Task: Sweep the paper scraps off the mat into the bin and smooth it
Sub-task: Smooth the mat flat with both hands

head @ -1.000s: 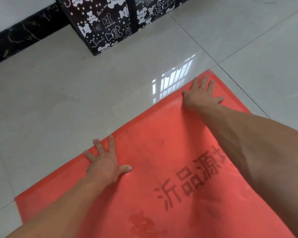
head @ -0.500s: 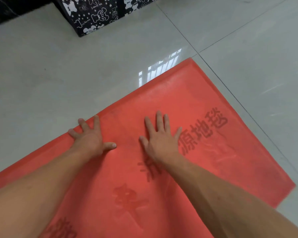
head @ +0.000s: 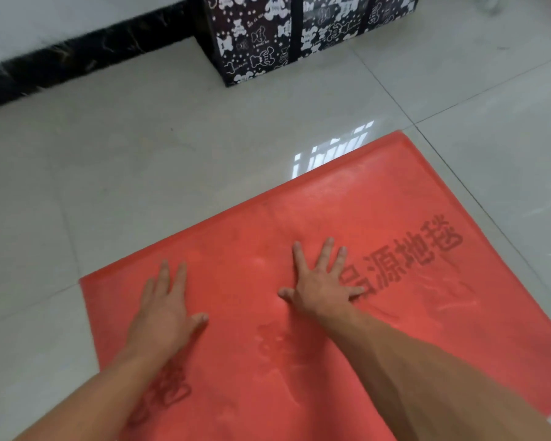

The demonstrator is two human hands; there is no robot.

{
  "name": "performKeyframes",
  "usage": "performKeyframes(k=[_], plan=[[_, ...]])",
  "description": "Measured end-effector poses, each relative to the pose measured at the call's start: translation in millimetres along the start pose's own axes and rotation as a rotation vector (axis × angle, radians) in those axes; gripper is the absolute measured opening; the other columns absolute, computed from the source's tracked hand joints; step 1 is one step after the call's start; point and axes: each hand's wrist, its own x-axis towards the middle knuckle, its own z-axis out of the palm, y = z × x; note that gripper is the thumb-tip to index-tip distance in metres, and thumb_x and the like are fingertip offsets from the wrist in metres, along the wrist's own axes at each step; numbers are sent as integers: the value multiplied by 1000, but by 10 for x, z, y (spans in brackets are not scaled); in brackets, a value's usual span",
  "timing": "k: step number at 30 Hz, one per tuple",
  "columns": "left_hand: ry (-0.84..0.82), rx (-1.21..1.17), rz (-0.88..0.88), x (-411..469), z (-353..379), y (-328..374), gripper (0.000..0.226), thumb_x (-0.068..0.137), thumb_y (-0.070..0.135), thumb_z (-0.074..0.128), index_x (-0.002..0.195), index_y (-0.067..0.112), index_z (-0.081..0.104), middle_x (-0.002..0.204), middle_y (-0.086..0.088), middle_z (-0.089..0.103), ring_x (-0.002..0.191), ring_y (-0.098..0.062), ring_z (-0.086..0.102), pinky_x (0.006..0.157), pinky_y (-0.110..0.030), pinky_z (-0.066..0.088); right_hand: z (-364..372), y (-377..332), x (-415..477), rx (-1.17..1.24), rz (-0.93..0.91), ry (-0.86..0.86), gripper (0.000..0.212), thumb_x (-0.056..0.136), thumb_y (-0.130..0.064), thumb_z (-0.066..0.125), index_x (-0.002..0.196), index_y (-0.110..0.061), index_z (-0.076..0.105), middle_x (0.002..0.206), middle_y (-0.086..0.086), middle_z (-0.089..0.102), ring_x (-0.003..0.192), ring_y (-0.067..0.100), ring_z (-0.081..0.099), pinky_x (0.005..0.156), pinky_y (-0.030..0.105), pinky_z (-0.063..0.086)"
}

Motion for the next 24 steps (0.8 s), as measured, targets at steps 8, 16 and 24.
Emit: performKeyframes(k=[8,16,24], plan=[[-171,19,-207,-329,425,-193,108,87,55,61,153,21,-18,160,-20,-20,147,-47,-6,121,-43,2,-25,-101,-63,-26,37,20,97,82,-66,57,145,-51,-14,157,11,-29,143,39,-23,91,81,23],[-191,-52,-177,-351,396,-244,112,84,54,66,154,26,-17,161,-14,-21,147,-47,-6,121,-43,7,347,-653,-683,-36,-199,-151,102,78,-58,67,143,-56,-11,153,3,-38,142,38,-26,94,76,27],[-45,-31,-136,-425,248,-867,112,78,61,68,157,25,-3,163,-7,-15,150,-36,-7,123,-39,0,599,-796,-755,-147,-175,-130,111,75,-63,68,139,-58,-22,146,10,-47,137,43,-34,93,81,19]])
